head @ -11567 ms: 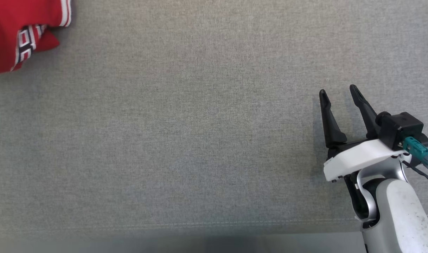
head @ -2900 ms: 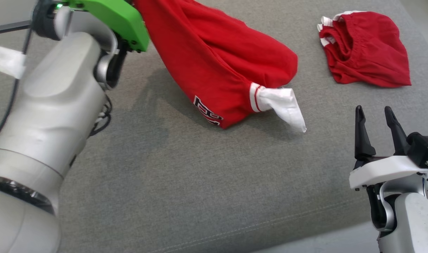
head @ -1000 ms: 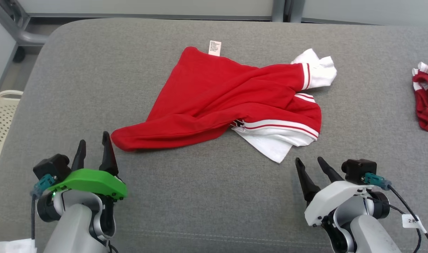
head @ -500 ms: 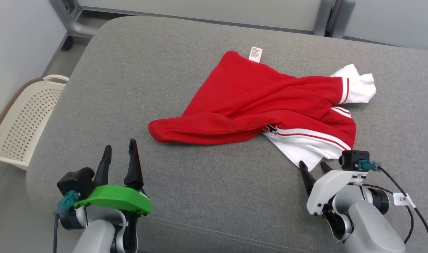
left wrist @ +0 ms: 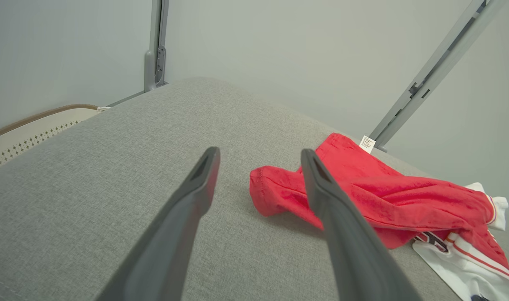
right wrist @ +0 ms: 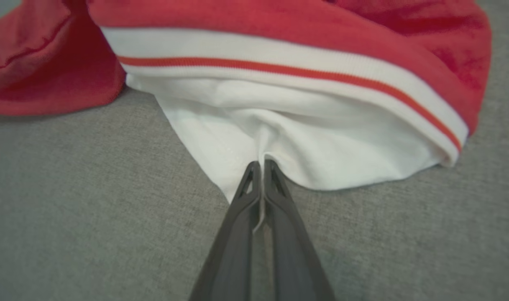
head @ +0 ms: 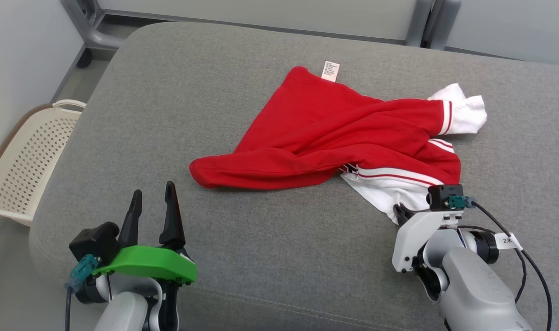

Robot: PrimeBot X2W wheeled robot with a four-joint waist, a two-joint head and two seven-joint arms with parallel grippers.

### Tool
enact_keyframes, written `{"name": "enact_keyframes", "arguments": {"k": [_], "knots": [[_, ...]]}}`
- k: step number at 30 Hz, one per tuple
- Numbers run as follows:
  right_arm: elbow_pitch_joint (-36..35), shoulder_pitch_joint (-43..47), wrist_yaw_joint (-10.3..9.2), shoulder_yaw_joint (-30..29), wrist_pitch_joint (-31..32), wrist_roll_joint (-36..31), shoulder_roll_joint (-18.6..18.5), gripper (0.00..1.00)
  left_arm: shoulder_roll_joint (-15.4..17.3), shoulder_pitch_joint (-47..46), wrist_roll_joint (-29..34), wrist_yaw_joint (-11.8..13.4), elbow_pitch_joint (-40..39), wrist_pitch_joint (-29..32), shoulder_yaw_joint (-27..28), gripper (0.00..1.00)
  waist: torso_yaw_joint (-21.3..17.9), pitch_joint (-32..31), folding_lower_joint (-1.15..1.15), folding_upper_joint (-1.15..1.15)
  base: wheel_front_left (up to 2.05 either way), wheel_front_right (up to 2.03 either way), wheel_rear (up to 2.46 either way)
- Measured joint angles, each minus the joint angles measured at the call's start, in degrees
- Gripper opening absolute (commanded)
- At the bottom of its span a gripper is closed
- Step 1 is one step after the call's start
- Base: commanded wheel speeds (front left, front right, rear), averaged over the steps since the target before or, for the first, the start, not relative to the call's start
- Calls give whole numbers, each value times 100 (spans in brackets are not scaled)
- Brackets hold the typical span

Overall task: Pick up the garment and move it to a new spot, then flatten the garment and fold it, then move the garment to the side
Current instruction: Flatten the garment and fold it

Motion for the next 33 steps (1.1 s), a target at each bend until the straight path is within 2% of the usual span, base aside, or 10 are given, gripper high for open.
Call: {"name": "enact_keyframes", "arguments": {"k": [7,13,22,26,33], "knots": [[65,-70,-1,-372,-325,-152,-10,0,37,14,0,22,-132,4,-2,100,-254,19,0,0,0,0,0],[-553,192,-1,-762,-242,-130,-369,0,67,51,1,60,-282,45,-24,100,-522,20,0,0,0,0,0],[-2375,1164,-2,-1307,892,70,-951,0,183,135,2,155,-592,81,5,100,-891,81,0,0,0,0,0],[-3109,1531,-1,-1534,1417,171,-951,0,212,169,1,180,-641,100,10,100,-1017,128,0,0,0,0,0],[-3986,2106,-2,-1747,2201,432,-756,0,212,169,1,202,-670,108,-5,100,-1111,175,0,0,0,0,0]]}}
